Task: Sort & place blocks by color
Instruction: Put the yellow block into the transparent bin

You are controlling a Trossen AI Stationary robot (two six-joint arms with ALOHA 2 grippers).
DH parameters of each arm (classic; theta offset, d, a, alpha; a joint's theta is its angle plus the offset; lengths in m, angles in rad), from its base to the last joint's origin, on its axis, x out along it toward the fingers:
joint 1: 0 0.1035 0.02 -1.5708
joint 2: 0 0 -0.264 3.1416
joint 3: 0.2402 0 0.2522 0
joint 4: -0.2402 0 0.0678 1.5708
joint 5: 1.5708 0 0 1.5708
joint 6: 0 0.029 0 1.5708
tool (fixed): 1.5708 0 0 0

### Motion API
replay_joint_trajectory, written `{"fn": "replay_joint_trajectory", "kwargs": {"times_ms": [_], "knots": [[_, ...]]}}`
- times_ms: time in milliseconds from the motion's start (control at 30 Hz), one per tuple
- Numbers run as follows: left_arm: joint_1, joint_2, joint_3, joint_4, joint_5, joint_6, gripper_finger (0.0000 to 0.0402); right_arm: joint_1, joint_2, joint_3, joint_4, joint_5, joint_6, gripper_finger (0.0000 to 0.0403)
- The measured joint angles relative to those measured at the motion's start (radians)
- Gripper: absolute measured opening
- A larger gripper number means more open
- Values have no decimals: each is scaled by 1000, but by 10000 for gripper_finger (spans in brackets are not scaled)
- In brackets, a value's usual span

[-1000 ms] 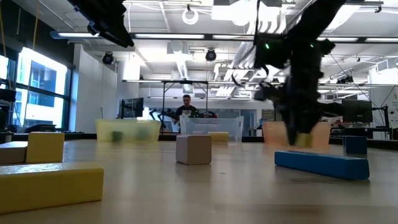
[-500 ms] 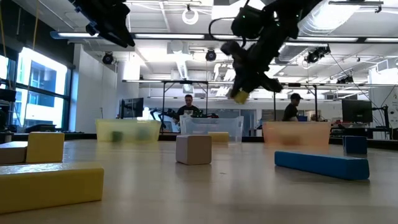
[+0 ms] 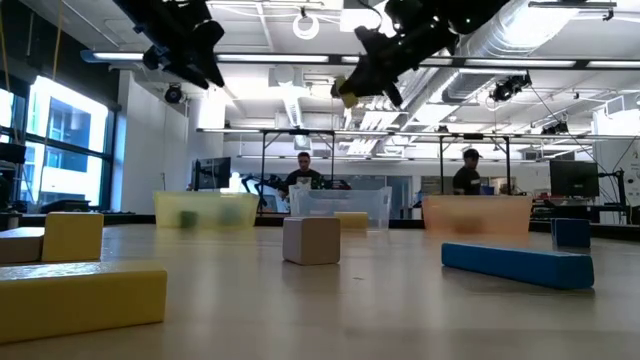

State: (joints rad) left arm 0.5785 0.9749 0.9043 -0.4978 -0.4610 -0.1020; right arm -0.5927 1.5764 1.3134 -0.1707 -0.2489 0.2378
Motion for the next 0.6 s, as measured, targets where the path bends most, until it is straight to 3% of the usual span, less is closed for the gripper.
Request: {"fn": "replay_joint_trajectory", "kwargs": {"times_ms": [300, 600], "knots": [[25, 76, 0, 38, 0, -45, 227, -49, 46, 2, 252, -25, -247, 37], [31, 139, 0, 47, -4, -111, 227, -76, 176, 2, 131, -30, -238, 38]]}}
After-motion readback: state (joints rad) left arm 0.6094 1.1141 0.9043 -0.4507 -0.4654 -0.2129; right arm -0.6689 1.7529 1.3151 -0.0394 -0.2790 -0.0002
